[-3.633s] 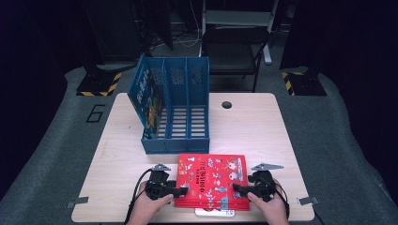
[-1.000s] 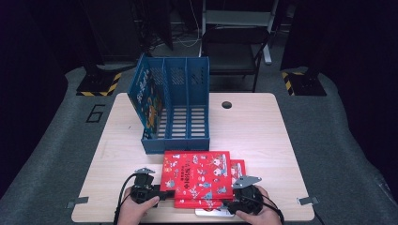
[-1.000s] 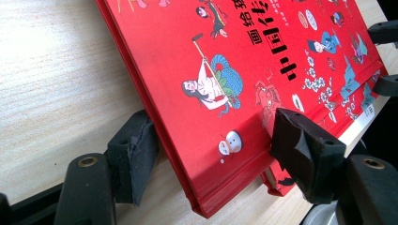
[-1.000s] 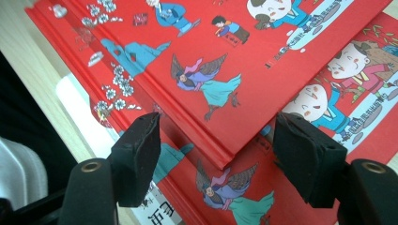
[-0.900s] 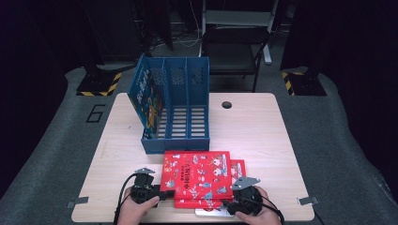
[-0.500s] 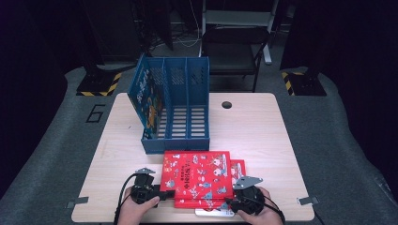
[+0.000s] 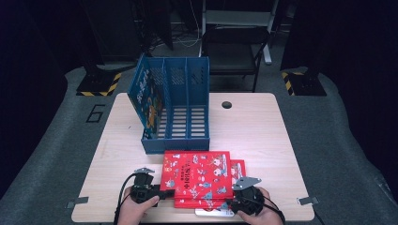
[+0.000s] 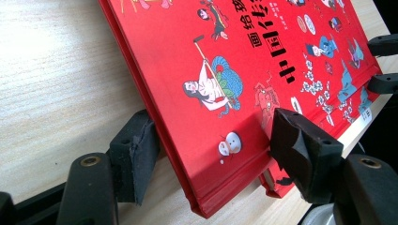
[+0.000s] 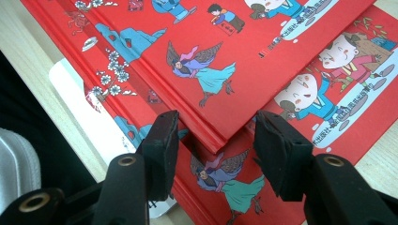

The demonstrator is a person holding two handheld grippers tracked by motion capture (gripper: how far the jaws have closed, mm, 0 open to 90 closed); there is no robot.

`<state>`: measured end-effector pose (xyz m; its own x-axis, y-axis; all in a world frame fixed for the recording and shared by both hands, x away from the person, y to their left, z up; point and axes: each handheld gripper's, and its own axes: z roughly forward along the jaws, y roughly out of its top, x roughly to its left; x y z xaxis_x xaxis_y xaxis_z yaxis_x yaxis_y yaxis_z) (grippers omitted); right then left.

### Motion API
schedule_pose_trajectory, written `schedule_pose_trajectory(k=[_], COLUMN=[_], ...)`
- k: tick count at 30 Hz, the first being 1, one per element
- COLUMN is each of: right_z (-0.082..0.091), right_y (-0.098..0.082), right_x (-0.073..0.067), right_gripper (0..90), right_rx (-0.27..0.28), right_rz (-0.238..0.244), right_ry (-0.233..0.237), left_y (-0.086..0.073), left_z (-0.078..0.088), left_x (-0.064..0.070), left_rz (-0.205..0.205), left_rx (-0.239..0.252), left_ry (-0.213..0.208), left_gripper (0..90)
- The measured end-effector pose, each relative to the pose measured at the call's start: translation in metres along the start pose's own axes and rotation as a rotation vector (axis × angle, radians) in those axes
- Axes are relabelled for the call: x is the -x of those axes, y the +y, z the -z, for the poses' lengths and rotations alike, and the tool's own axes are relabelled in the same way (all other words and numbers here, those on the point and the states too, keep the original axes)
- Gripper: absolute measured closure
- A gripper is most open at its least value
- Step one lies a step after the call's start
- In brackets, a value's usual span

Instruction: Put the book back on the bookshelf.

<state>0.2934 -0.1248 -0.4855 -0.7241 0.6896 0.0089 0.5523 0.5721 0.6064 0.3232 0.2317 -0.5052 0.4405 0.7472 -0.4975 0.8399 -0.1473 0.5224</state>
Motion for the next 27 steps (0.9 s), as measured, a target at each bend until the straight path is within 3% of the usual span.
schedule_pose_trajectory(k=[8, 16, 19, 22, 24, 27], right_z=[-0.001, -0.001, -0.001, -0.001, -0.001, -0.001], right_y=[0.002, 0.002, 0.002, 0.002, 0.002, 0.002], right_x=[-0.003, 0.000, 0.001, 0.003, 0.004, 0.004], right_gripper=[47.3, 47.7, 47.9, 48.0, 48.0, 47.9], right_rx=[-0.015, -0.013, -0.008, 0.002, 0.007, 0.010], right_rz=[0.007, -0.018, -0.026, -0.035, -0.045, -0.053], right_ry=[-0.022, 0.012, 0.002, 0.027, 0.023, 0.032], left_y=[0.000, 0.001, 0.002, 0.003, 0.003, 0.005], left_z=[0.000, 0.003, 0.004, 0.007, 0.009, 0.015], left_x=[0.000, 0.001, 0.003, 0.004, 0.006, 0.006], left_rz=[-0.003, -0.010, 0.004, -0.008, 0.003, -0.013], left_rx=[0.004, 0.009, 0.016, 0.016, 0.043, 0.053], left_ry=[0.003, 0.011, 0.008, 0.005, 0.007, 0.003], left_gripper=[34.3, 35.0, 35.7, 36.3, 37.2, 38.9])
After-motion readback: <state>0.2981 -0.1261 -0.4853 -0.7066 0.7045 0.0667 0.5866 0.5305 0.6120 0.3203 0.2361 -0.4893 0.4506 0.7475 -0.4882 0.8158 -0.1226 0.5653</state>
